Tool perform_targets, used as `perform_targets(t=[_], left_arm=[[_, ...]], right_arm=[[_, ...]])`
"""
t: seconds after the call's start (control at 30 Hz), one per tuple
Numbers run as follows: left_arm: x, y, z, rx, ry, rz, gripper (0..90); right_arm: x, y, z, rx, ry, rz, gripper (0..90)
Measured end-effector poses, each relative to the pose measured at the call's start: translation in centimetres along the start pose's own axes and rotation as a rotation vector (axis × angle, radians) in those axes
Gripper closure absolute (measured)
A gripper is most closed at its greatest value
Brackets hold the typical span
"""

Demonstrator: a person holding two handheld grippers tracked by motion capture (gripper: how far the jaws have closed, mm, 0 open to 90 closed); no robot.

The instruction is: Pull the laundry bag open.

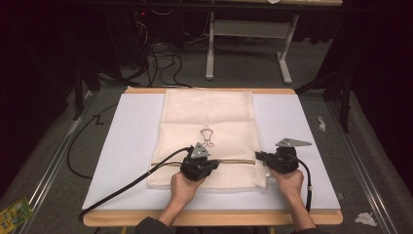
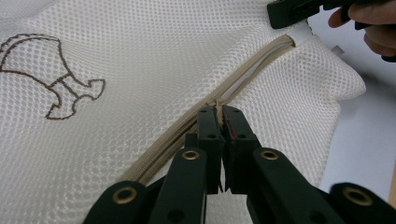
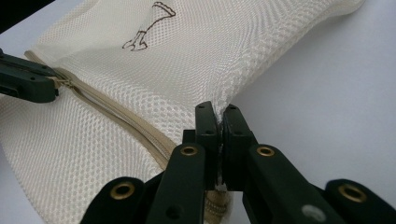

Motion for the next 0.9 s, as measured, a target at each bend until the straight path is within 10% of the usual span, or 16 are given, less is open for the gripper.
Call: perform_targets(t=[0.9], left_arm=[[-1.1,-1.7,-1.1,0.035,-0.035,0.008,86.9]], right_arm=[[0.1,0.1,-0.1,0.003,0.002,-0.009,88.5]])
Point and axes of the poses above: each handheld gripper's, and its own axes: y roughly forward along the jaws, z roughly out of its top, x roughly to its right, the point moved 1 cm from there along y, roughly forward along the jaws, and after that the axes turned 1 degree about -y, right-handed, at the moved point
